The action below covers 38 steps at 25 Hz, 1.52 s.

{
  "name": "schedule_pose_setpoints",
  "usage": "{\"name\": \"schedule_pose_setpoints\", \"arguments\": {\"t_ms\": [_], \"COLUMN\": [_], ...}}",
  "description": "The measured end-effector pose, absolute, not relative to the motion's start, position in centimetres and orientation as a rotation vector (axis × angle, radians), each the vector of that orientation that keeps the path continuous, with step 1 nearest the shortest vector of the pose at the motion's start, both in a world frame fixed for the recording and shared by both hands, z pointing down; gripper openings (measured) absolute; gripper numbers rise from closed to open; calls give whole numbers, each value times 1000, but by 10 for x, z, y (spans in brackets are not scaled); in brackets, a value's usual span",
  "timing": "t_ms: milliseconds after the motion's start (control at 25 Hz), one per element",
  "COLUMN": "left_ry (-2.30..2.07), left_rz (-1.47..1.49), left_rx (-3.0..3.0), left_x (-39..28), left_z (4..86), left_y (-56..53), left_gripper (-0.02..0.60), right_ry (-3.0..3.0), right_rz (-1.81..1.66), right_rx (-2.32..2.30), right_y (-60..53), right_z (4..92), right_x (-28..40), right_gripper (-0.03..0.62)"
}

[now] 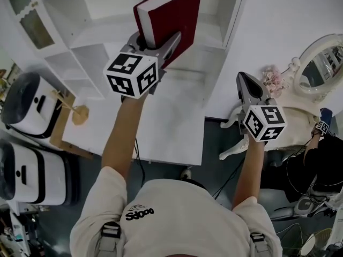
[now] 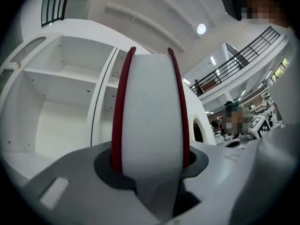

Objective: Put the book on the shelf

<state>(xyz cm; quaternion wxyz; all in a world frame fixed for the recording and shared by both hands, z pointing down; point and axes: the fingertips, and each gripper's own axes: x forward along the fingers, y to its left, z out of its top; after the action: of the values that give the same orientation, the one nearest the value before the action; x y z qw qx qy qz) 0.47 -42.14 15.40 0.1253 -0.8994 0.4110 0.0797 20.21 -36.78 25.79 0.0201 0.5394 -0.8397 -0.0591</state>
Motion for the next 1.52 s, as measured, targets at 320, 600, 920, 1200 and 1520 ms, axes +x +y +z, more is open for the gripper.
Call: {"name": "schedule_pose_setpoints", "arguments": {"t_ms": [320,600,920,1200,1520], "left_ry": [1295,1459,1480,1441,1321], "left_rz": [115,128,73,70,248], "left_rx": [-2579,-2561,-2633,-2677,-2748], "left_x": [72,97,139,158,143], "left_z": [136,135,138,143,155], "left_y": [-507,-561,-607,-626,-580], "left_gripper": [230,235,293,314,339], "right_ry": [-2607,-2626,-2617,-2599,-2606], "right_rz": [-120,-98,-55,-34,42], "right_rx": [1604,1565,1549,1578,1610], "right_y": [-409,-430,-440,-444,-444], "right_z": [281,290,305,311,323], "right_x": [234,246,256,274,279], "right_gripper": [2,2,2,2,2]}}
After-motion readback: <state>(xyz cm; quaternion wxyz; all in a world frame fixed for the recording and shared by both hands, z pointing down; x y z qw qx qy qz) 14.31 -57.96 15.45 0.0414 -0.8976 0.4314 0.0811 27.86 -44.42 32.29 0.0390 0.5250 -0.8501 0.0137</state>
